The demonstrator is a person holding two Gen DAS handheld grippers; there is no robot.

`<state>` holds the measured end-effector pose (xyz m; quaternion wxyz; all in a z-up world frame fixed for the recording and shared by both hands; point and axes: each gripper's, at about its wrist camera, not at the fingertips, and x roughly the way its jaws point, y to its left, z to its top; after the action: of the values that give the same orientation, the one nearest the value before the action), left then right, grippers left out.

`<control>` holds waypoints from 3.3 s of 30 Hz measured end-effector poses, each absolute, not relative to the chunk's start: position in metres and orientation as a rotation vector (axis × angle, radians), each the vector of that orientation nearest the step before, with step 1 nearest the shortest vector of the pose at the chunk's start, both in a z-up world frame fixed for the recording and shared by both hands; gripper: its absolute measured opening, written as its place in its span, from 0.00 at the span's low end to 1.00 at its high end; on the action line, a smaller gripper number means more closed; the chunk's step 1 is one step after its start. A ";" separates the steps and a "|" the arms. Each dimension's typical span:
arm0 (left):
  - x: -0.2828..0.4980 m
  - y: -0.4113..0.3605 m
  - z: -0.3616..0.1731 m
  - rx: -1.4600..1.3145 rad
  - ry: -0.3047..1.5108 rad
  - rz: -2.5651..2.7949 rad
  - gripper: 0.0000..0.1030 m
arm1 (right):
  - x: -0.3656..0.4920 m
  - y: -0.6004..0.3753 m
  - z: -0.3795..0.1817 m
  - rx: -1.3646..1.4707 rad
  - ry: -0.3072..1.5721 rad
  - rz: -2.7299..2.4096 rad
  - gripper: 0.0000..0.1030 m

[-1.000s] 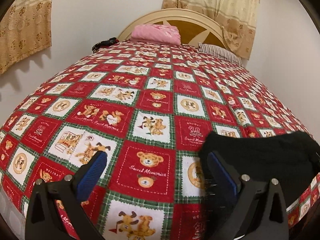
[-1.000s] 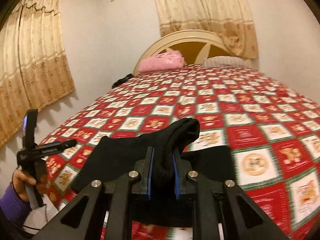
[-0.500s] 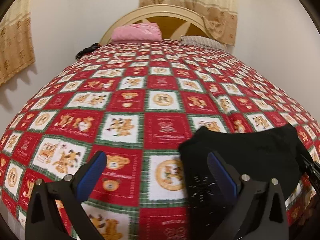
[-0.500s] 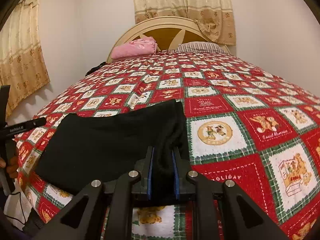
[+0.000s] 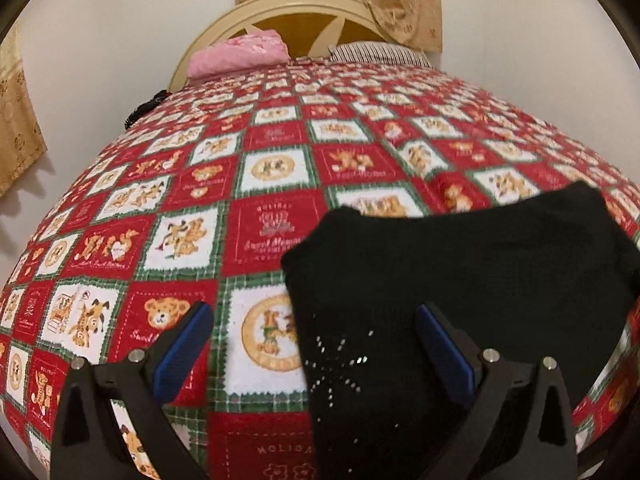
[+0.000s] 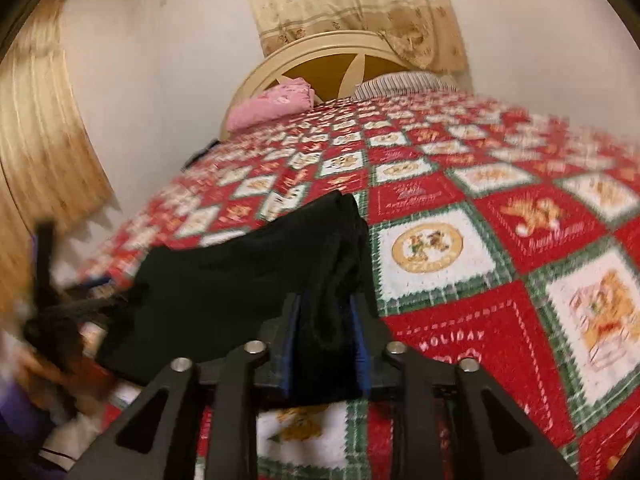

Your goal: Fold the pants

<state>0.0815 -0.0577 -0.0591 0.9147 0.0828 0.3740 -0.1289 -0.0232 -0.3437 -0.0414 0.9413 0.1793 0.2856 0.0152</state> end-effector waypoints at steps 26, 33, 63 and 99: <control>0.136 -0.095 -0.063 0.112 0.911 -0.279 1.00 | 0.077 -0.337 -0.043 0.293 0.704 0.012 0.20; 0.137 -0.088 -0.070 0.054 0.940 -0.284 1.00 | 0.036 -0.316 -0.013 0.226 0.565 0.020 0.23; 0.099 -0.032 -0.073 -0.169 1.003 -0.316 1.00 | -0.009 -0.335 -0.051 0.362 0.583 -0.031 0.84; 0.102 0.099 0.037 -0.273 0.660 -0.165 0.14 | 0.075 -0.161 0.047 0.078 0.420 0.358 0.26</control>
<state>0.1023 0.0986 0.0366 0.9336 -0.1337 0.3224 -0.0805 0.0753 -0.1613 0.0465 0.9614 0.0386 0.2075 0.1768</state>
